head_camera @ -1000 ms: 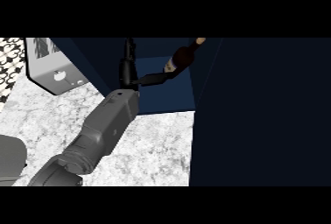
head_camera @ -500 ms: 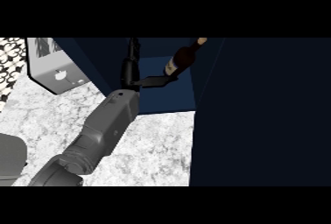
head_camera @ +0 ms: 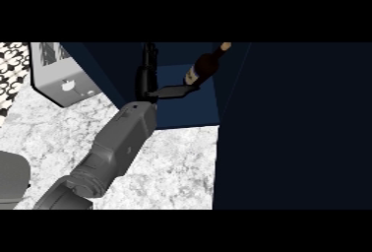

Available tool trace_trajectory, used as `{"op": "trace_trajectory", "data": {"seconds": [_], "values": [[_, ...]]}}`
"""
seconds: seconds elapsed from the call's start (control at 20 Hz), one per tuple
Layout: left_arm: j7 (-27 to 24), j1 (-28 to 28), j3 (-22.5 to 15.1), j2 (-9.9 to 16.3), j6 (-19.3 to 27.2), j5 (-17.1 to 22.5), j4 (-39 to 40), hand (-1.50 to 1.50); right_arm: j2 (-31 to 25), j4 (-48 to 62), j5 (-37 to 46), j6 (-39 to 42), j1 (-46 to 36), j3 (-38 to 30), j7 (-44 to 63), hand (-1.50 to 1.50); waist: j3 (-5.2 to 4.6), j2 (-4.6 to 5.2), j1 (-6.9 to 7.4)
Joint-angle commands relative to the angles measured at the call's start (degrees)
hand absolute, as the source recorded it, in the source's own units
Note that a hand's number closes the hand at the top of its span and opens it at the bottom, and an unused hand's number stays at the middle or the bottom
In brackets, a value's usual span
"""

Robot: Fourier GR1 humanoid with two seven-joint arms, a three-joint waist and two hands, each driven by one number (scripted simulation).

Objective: Pick up the wine, place it into the cabinet and close the cabinet

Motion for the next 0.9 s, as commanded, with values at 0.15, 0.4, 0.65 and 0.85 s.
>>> {"op": "trace_trajectory", "data": {"seconds": [0.15, 0.4, 0.65, 0.85], "values": [[-1.0, 4.6, -2.2, 0.1, -0.9, 5.7, -2.1, -1.50, -0.6, -3.3, -2.3, -0.4, -0.1, -0.1, 2.7, -1.50, 0.08, -0.54, 0.73], [0.2, 11.2, -10.9, 0.1, 0.2, 10.5, -8.7, -1.50, 0.3, 0.4, -0.3, -2.8, -2.9, 0.2, 1.8, -1.50, 0.07, -0.97, 1.26], [3.1, 18.0, -22.1, 0.1, 6.8, 15.3, -21.9, -1.50, -1.3, -8.5, -2.1, -1.5, 3.4, -0.9, 5.7, -1.50, 0.13, -1.39, 2.27], [4.5, 24.3, -33.0, 0.1, 17.1, 19.7, -35.1, -1.50, -0.8, -4.3, -0.4, -0.7, 3.8, -1.5, 0.9, -1.50, 0.13, -1.17, 3.05]]}}
